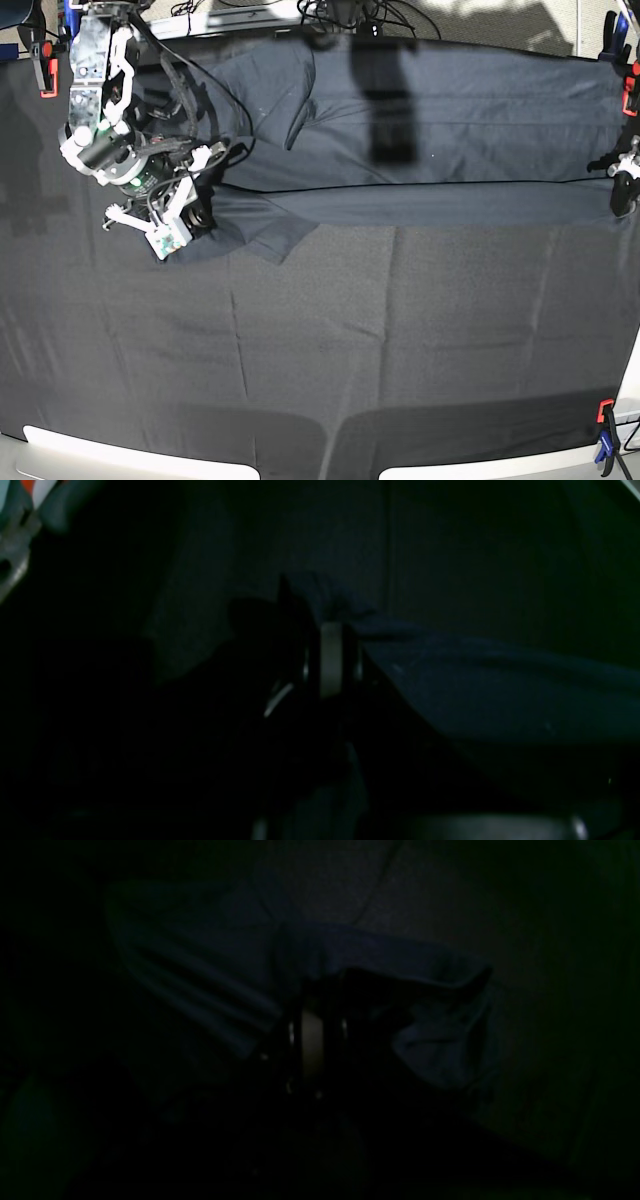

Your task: Layout the t-shirt on the table in an organized manner, then fold the t-shirt properly

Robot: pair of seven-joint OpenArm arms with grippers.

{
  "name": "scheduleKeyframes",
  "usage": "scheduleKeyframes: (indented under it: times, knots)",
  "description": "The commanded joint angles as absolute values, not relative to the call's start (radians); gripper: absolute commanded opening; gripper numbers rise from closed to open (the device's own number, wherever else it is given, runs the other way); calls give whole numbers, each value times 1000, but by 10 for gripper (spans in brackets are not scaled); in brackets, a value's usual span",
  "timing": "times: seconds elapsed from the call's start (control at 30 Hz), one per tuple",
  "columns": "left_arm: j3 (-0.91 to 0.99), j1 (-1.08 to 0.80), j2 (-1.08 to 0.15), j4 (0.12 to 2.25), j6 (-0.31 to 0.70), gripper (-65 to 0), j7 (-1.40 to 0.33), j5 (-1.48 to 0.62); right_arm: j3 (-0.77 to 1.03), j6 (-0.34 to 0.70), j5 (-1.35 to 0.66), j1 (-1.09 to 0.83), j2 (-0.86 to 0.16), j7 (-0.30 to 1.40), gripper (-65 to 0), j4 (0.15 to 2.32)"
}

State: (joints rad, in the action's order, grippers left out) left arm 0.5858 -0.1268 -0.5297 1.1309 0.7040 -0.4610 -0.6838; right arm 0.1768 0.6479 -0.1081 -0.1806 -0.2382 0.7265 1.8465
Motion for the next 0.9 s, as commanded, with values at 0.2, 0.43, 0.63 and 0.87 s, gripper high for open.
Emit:
scheduleKeyframes:
  times: [0.2,0.43,0.63,0.87]
  knots:
    - [596,-141,-560,1148,698,-650,-479,-701,183,641,-135,-170,-249,798,-650,1865]
    - [596,-183,-560,1148,698,-650,-466,-701,183,641,-189,-170,-249,870,-650,1858]
    - [596,-183,-560,1148,698,-650,-476,-701,183,641,-219,-170,-249,971,-650,1832]
    - [596,-183,-561,1148,698,-335,-508,-701,183,642,-321,-166,-249,974,-392,1824]
